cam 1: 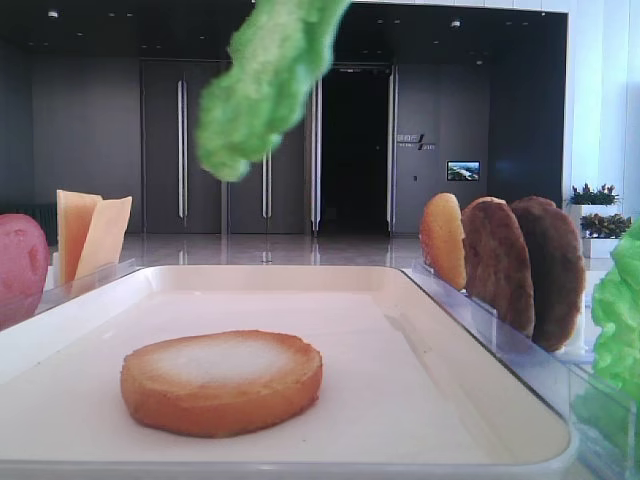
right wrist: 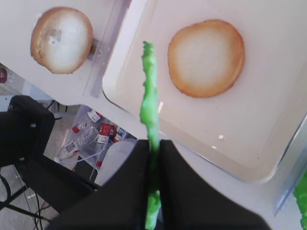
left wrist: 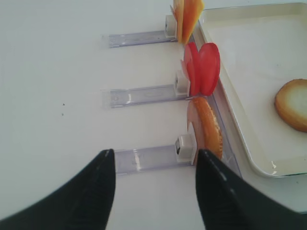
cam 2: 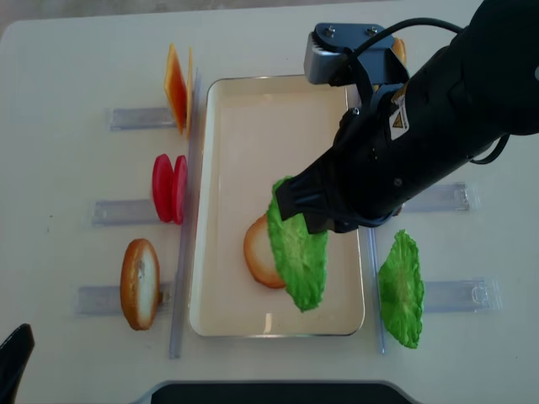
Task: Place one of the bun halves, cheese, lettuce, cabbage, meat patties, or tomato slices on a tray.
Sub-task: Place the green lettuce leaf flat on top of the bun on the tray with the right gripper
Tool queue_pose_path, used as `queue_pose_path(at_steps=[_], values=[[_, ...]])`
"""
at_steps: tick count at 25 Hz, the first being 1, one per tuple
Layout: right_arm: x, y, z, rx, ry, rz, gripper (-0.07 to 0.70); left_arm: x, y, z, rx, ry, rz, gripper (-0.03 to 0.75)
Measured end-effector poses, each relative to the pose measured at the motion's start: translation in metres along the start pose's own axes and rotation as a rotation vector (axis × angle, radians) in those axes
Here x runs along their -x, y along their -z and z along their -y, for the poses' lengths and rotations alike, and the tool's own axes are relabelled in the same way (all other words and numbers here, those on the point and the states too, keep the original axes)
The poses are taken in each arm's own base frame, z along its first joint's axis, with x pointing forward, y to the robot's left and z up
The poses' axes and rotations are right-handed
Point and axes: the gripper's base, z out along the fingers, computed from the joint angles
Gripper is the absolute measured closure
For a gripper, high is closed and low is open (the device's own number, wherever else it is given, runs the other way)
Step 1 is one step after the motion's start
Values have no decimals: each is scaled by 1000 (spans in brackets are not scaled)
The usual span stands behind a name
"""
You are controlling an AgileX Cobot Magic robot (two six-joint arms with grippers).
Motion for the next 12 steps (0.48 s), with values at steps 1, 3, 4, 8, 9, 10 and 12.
queue_pose_path(at_steps=[1,3,4,8,9,10,12], values=[[1,-2,2,8,-5,18,578,0,0,0,0,0,0,319],[4,-5,9,13,-24,45,578,0,0,0,0,0,0,344],[6,-6,13,17,-41,62,578,0,0,0,0,0,0,353],[13,-9,30,73,-84,128,578,0,0,0,0,0,0,393],[14,-11,34,91,-86,137,578,0,0,0,0,0,0,400],[14,-12,36,116,-92,144,578,0,0,0,0,0,0,405],[12,-19,40,166,-100,155,578,0,0,0,0,0,0,412]])
